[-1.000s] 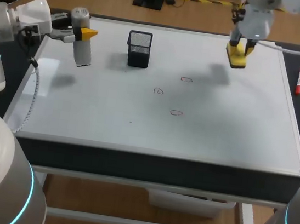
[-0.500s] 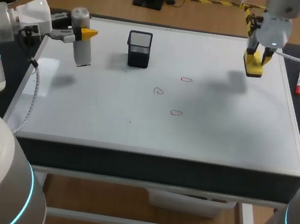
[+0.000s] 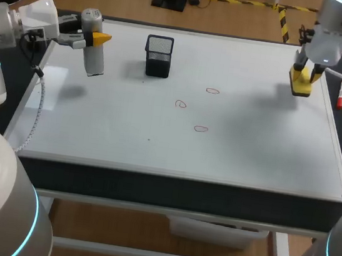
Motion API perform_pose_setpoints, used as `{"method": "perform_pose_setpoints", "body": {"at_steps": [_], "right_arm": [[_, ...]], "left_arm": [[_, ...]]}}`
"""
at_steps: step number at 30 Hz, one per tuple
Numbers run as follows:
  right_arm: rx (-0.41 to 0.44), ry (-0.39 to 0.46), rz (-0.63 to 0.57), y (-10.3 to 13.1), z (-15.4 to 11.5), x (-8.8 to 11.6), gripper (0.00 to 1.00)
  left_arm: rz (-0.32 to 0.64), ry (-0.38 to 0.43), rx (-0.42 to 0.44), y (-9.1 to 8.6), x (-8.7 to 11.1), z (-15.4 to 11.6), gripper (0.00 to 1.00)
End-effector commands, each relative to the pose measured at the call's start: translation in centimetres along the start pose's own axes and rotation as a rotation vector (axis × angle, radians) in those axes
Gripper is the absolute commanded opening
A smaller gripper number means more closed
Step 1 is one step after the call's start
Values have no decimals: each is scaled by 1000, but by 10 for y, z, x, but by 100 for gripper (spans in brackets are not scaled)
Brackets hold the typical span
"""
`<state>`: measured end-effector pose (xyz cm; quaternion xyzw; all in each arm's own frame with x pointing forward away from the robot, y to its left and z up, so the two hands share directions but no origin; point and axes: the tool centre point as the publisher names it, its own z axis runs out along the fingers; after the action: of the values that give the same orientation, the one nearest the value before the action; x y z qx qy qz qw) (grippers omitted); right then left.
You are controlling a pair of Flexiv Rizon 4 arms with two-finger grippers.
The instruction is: Pick up the inspection probe, press it on each red-marked spot on the whiteboard one by one, put down the probe, pick up the eraser, and wipe off all the red marks.
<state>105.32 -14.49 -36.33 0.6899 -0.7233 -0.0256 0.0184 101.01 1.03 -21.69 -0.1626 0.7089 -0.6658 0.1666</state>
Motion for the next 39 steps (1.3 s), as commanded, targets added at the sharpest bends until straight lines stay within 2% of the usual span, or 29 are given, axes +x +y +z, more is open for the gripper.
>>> {"method": "perform_pose_setpoints", "body": {"at_steps": [1,16,18,21,23,29,34,39], "right_arm": [[-2,-1,-4,-1,-2,3,0],[-2,-1,-4,-1,-2,3,0],[-2,-1,-4,-1,-2,3,0],[-2,-1,-4,-1,-2,3,0],[-2,-1,-4,-1,-2,3,0],[-2,-1,-4,-1,-2,3,0],[-2,-1,-4,-1,-2,3,0],[-2,-1,-4,-1,-2,3,0]], "left_arm": [[3,1,4,0,0,0,0],[3,1,4,0,0,0,0],[5,6,-55,-10,1,9,0],[14,45,-79,-19,15,31,0],[13,65,-62,-20,24,40,0],[-13,138,0,-13,56,78,0],[-40,192,70,-9,76,98,0],[-48,261,76,-6,93,116,0]]}}
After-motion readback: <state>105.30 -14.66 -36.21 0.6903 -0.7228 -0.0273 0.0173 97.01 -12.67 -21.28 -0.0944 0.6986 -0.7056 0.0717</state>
